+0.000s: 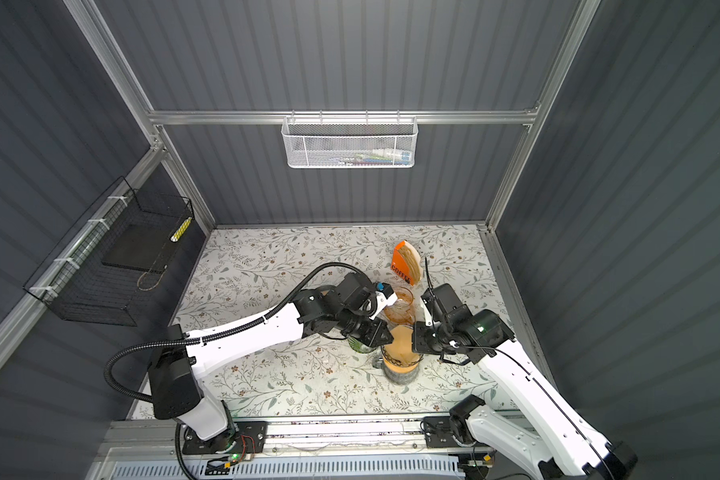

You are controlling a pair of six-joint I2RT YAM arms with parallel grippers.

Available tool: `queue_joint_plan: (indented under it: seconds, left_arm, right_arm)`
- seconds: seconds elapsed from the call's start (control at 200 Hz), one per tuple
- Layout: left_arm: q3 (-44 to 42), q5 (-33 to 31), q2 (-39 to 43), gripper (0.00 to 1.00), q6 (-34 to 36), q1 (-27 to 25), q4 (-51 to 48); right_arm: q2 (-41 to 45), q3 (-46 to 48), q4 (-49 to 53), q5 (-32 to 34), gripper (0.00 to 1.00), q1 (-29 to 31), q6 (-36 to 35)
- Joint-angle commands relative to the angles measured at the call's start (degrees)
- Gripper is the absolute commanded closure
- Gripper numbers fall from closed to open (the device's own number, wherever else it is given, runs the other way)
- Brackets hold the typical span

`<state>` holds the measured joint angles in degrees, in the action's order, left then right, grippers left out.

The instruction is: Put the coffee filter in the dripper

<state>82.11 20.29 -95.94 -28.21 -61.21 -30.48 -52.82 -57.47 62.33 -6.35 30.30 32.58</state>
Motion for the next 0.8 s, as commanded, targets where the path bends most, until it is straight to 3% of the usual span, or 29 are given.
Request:
queue_joint_plan:
  seconds: [0.0,0.145,0.35,0.796]
  left_arm:
    - [0.7,-1.0,2.8,0.86,-1.1,-0.1,0.7]
    - [1.3,-5.7,3.6,0.86,-1.4,0.2,0.0]
    - [0.6,-7.2,5.3,0.86,-2.5,2.8,0.2]
    - [-7.6,-6.7,11.8,0.86,-2.9,14.1,9.1]
  right_arm:
    - [0.9,-2.2,1.6,1.0,0.93,0.3,0.5]
    - [1.3,-4.1,1.7,1.3,0.92,0.3,0.6]
    - [1.8,-6.3,1.7,1.9,0.92,0.3,0.6]
    - [-3.1,-15.2,0.3,3.7,0.91,0.4,0.5]
